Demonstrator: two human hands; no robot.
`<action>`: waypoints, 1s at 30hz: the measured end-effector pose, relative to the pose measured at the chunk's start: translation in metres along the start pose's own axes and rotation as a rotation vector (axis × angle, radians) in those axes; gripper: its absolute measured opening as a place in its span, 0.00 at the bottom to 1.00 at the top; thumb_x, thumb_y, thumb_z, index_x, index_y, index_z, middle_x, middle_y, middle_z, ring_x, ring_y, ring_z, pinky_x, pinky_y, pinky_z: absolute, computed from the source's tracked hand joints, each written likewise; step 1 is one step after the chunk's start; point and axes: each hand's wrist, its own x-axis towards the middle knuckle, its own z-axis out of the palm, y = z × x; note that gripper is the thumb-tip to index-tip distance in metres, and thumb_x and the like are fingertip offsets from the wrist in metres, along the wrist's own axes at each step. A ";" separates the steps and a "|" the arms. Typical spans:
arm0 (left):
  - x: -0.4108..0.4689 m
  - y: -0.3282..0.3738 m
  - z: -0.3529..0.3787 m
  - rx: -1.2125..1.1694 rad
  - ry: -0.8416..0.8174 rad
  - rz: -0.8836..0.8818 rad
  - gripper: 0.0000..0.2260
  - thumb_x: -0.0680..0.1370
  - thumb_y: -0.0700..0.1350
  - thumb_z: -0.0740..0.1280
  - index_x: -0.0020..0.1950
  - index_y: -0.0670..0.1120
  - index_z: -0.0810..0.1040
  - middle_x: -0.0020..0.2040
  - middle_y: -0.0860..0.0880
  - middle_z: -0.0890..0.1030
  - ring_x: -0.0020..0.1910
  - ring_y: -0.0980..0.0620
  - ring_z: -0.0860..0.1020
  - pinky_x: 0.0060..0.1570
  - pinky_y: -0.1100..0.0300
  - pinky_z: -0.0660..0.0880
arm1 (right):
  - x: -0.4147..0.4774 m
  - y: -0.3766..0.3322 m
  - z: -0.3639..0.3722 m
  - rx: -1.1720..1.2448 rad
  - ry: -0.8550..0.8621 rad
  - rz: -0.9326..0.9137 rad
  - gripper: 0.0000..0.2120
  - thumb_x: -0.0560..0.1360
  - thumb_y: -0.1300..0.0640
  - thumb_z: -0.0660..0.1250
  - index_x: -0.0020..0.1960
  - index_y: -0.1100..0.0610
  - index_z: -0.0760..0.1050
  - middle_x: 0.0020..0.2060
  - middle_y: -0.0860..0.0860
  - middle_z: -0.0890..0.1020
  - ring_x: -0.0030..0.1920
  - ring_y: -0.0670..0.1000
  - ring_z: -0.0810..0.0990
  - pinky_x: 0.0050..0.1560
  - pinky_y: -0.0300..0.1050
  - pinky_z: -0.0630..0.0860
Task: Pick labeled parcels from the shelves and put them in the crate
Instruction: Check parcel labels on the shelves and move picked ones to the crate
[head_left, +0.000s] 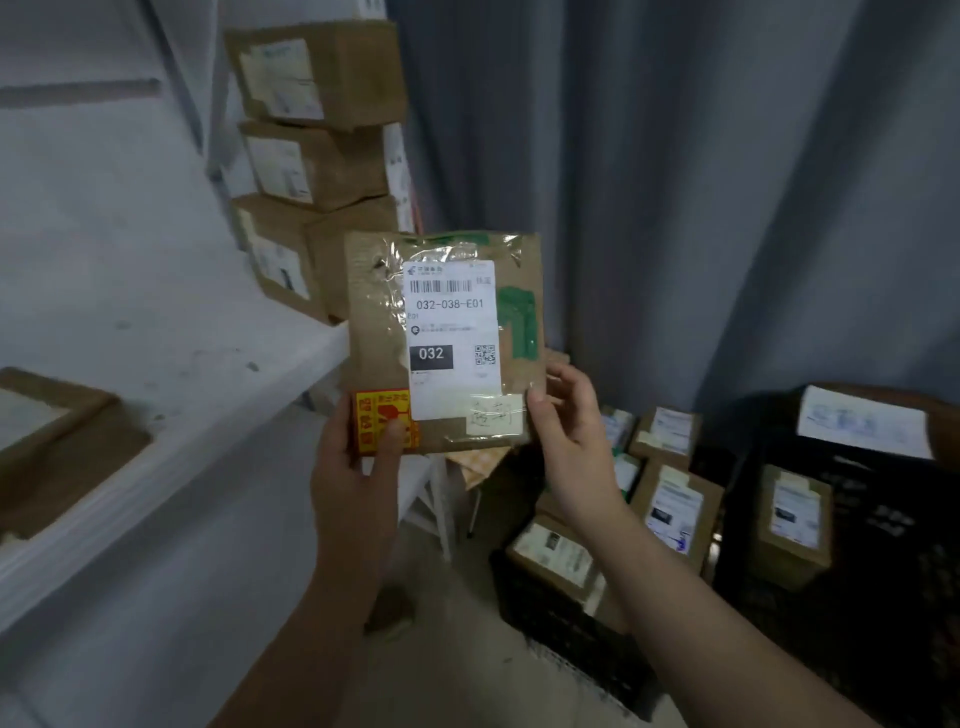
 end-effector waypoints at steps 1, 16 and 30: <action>-0.005 0.001 0.012 -0.007 -0.041 -0.001 0.16 0.78 0.46 0.66 0.65 0.54 0.72 0.55 0.57 0.79 0.53 0.64 0.77 0.51 0.70 0.74 | -0.004 -0.001 -0.015 -0.026 0.039 0.009 0.12 0.80 0.57 0.61 0.63 0.53 0.69 0.53 0.48 0.79 0.50 0.41 0.80 0.49 0.37 0.78; -0.135 0.023 0.297 -0.093 -0.673 -0.111 0.15 0.79 0.53 0.63 0.65 0.55 0.73 0.53 0.56 0.81 0.54 0.56 0.79 0.52 0.56 0.75 | -0.065 -0.001 -0.326 -0.249 0.504 0.217 0.17 0.77 0.53 0.66 0.65 0.50 0.69 0.56 0.48 0.78 0.56 0.47 0.79 0.54 0.46 0.79; -0.208 -0.040 0.505 0.157 -1.132 -0.261 0.21 0.79 0.49 0.64 0.72 0.50 0.66 0.60 0.54 0.76 0.60 0.54 0.74 0.58 0.58 0.69 | -0.065 0.085 -0.509 -0.478 0.701 0.599 0.25 0.79 0.54 0.64 0.74 0.53 0.61 0.61 0.48 0.77 0.58 0.46 0.76 0.54 0.37 0.74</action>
